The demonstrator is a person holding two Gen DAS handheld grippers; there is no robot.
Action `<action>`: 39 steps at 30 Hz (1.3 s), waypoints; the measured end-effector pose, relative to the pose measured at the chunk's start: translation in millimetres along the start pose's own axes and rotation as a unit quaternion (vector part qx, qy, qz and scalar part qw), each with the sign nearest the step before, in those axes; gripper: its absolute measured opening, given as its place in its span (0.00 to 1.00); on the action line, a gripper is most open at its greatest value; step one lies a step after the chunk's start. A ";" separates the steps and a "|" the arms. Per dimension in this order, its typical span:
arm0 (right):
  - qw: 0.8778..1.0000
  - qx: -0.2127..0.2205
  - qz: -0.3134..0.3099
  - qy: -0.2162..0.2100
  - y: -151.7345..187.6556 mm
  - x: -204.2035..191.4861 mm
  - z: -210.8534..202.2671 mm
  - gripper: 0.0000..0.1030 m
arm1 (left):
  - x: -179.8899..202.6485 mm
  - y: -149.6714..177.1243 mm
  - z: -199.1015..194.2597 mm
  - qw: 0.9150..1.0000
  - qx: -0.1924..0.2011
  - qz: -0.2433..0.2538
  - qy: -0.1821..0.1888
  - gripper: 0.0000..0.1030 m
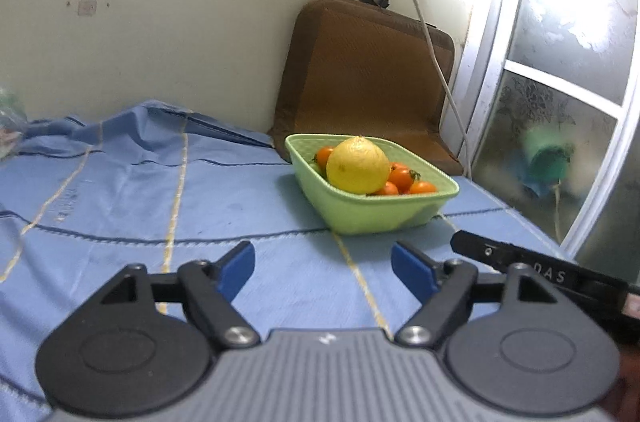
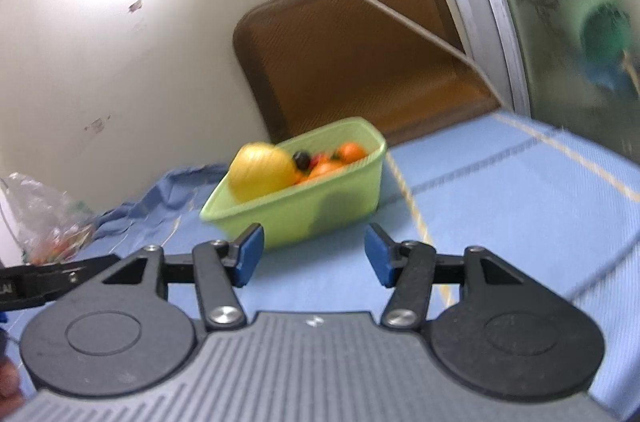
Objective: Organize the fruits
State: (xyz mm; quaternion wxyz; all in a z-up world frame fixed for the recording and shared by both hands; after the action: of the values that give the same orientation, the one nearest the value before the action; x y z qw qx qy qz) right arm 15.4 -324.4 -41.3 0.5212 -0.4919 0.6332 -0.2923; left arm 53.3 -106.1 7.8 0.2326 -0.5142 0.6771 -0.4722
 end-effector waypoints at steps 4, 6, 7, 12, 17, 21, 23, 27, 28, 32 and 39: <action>1.000 -0.008 -0.006 -0.005 7.4 -15.0 -4.3 0.61 | 3.5 10.9 -12.3 1.000 0.000 0.017 -0.012 0.85; 1.000 -0.010 -0.006 -0.008 9.3 -20.5 -6.0 0.61 | 3.8 13.7 -16.7 1.000 0.001 0.016 -0.015 0.98; 1.000 -0.011 -0.007 -0.009 10.4 -22.6 -6.0 0.61 | 3.8 15.4 -19.3 1.000 0.001 0.017 -0.021 0.98; 1.000 -0.027 -0.013 0.002 18.2 -22.2 1.6 0.61 | -0.1 19.7 -23.5 0.996 0.007 0.044 -0.072 1.00; 1.000 -0.031 -0.001 -0.005 18.0 -18.1 1.3 0.62 | -9.8 18.5 -22.4 0.996 0.002 0.024 -0.086 1.00; 0.999 -0.034 0.014 -0.008 17.8 -13.9 2.1 0.63 | -16.1 15.8 -22.7 0.995 0.004 0.018 -0.100 1.00; 0.999 -0.033 0.024 -0.008 17.3 -11.2 2.2 0.66 | -19.7 14.7 -20.7 0.994 -0.004 0.012 -0.113 1.00; 0.999 -0.037 0.035 -0.012 17.3 -8.9 3.1 0.67 | -26.1 13.5 -21.1 0.993 -0.007 0.001 -0.114 1.00; 0.999 -0.037 0.034 -0.013 17.2 -9.0 3.1 0.67 | -27.8 12.4 -21.9 0.993 -0.006 -0.003 -0.119 1.00; 0.999 -0.038 0.029 -0.016 17.5 -10.0 2.8 0.68 | -26.6 7.2 -26.6 0.987 0.012 0.021 -0.159 1.00; 0.999 -0.038 0.031 -0.017 17.0 -8.7 3.0 0.69 | -23.7 -0.4 -35.9 0.977 0.043 0.057 -0.200 1.00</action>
State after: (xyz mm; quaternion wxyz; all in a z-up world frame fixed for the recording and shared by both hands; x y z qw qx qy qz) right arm 12.6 -310.0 -53.9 0.5213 -0.4961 0.6504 -0.2431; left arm 33.3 -70.1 20.1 0.4119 -0.5485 0.6242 -0.3739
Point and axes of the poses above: each gripper's, at about its wrist camera, not at the fingertips, and z roughly the way its jaws point, x to its right, y to its underside, the point moved 4 cm from there along z, roughly the way its jaws point, and after that the axes turned 1 degree about x, right-handed, at the moved point
